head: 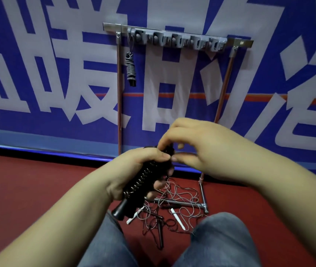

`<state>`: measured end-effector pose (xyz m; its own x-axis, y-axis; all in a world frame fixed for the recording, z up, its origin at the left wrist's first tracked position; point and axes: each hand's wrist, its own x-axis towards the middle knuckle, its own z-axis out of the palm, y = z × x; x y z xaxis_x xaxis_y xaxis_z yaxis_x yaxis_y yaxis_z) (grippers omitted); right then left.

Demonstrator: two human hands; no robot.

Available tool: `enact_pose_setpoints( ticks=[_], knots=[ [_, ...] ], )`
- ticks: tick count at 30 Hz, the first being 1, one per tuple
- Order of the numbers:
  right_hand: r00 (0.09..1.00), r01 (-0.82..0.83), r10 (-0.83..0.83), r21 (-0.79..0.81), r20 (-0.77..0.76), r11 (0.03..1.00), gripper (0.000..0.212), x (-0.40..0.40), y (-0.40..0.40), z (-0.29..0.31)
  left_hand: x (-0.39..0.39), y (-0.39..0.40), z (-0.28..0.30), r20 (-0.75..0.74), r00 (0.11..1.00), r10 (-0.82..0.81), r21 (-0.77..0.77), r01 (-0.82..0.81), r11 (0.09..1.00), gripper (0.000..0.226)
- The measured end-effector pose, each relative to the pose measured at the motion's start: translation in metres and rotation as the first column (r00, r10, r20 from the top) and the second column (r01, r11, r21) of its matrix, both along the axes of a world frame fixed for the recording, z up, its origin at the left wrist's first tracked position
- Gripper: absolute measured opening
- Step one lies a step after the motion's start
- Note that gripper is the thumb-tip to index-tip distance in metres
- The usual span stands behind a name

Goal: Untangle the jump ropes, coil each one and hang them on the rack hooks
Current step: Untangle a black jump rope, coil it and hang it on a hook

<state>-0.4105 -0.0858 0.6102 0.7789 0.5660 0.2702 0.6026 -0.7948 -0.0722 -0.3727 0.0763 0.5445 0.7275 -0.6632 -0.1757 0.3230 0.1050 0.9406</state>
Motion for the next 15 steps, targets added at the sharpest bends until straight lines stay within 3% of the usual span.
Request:
enact_pose_setpoints(
  ticks=[6, 10, 15],
  knots=[
    [0.977, -0.167, 0.185, -0.169, 0.101, 0.971, 0.019, 0.01, 0.006, -0.004, -0.002, 0.006, 0.007, -0.054, 0.983, -0.177, 0.128, 0.183, 0.975, 0.021],
    [0.974, -0.116, 0.188, -0.431, 0.127, 0.895, 0.021, 0.006, 0.016, 0.003, 0.0, 0.01, 0.007, -0.049, 0.953, -0.298, 0.137, 0.302, 0.944, 0.016],
    [0.904, -0.195, 0.334, -0.438, 0.266, 0.877, 0.026, 0.004, 0.007, -0.01, 0.004, 0.011, 0.008, -0.036, 0.901, -0.432, 0.085, 0.434, 0.897, 0.013]
  ],
)
